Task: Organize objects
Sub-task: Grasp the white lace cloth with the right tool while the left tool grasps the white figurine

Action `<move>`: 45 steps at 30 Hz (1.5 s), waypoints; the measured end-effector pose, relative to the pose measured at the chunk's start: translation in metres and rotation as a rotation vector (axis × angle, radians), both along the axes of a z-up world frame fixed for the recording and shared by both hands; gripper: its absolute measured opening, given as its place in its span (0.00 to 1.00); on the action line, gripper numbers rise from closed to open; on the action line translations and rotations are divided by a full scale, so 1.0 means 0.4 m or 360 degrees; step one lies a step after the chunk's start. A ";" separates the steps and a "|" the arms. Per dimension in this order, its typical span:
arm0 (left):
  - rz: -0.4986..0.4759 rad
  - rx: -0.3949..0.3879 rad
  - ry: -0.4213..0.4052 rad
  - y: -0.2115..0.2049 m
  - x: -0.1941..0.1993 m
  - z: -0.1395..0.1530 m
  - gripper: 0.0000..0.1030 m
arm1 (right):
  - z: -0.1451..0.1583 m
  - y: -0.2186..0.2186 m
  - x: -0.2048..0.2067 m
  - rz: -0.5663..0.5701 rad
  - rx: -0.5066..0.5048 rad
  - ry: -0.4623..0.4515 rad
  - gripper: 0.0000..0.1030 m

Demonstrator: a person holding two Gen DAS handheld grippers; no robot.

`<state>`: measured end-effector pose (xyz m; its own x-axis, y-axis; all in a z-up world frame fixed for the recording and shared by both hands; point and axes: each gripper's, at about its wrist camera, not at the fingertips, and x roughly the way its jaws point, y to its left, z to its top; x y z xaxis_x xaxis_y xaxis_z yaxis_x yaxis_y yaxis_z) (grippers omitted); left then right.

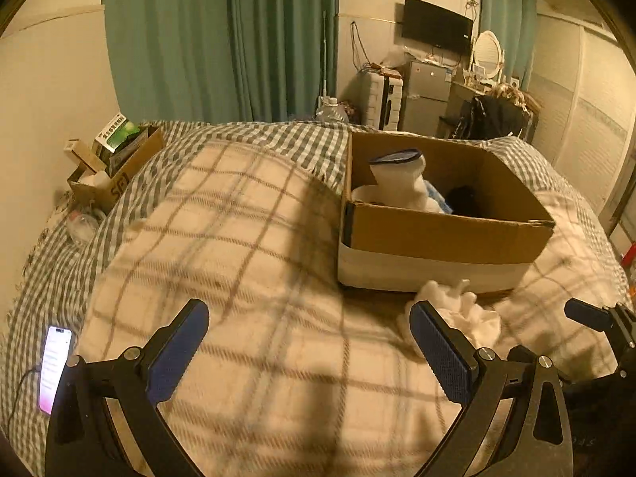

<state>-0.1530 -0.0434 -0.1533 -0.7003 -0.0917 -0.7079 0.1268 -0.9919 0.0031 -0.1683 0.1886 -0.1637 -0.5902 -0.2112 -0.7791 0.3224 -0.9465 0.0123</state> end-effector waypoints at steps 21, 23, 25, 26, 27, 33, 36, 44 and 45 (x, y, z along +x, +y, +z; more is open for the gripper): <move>-0.0003 0.0177 -0.0101 -0.035 -0.008 -0.070 1.00 | -0.077 -0.088 -0.047 0.0190 0.0024 -0.0185 0.12; 0.0002 0.0169 -0.0107 -0.031 -0.007 -0.067 1.00 | -0.039 -0.053 -0.017 0.0138 -0.0017 -0.0134 0.12; -0.0002 0.0128 -0.0120 -0.012 -0.007 -0.060 1.00 | 0.004 -0.016 0.008 0.0084 -0.0022 -0.0066 0.12; -0.0017 0.0109 -0.0123 -0.001 -0.008 -0.056 1.00 | 0.026 0.004 0.016 0.0057 -0.0004 -0.0032 0.12; -0.0040 0.0089 -0.0124 0.017 -0.010 -0.051 1.00 | 0.048 0.025 0.020 0.0027 0.0017 -0.0002 0.12; -0.0207 0.0042 -0.0185 0.143 -0.064 -0.057 1.00 | 0.091 0.097 -0.021 -0.0107 0.0085 0.0019 0.12; -0.0240 0.0008 -0.0227 0.192 -0.091 -0.085 1.00 | 0.060 0.108 -0.042 -0.0117 0.0086 -0.0019 0.12; -0.0267 -0.0068 -0.0329 0.253 -0.160 -0.150 0.94 | 0.014 0.111 -0.068 -0.0104 0.0024 -0.0054 0.12; -0.0274 -0.0063 -0.0347 0.255 -0.168 -0.158 0.86 | 0.010 0.110 -0.070 -0.0101 0.0024 -0.0062 0.12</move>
